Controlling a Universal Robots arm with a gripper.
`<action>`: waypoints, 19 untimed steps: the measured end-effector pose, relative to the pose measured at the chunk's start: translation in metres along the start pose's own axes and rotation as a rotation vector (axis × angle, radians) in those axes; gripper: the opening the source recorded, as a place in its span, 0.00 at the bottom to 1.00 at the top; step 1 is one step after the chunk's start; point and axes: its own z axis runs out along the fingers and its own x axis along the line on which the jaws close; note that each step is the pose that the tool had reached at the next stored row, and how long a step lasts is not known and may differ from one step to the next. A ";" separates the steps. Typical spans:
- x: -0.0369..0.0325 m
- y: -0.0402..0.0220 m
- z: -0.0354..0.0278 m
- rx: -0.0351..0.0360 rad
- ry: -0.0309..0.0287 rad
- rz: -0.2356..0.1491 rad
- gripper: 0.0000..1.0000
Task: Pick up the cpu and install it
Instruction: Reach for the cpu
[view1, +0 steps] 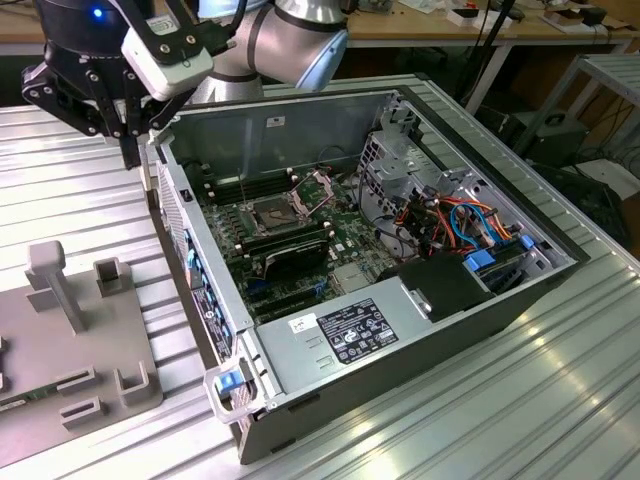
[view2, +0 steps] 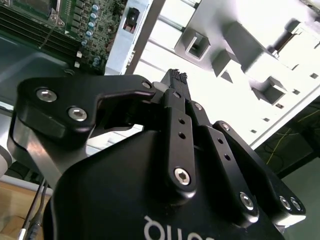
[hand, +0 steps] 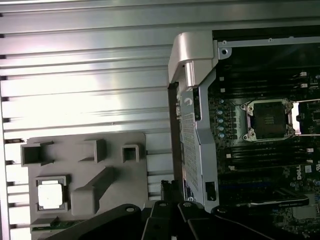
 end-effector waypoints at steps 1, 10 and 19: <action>0.0014 -0.0001 0.0000 0.0000 0.0000 0.000 0.11; 0.0202 -0.0005 -0.0005 0.0000 0.0001 0.000 0.11; 0.0383 -0.0008 -0.0009 0.0000 0.0000 0.000 0.11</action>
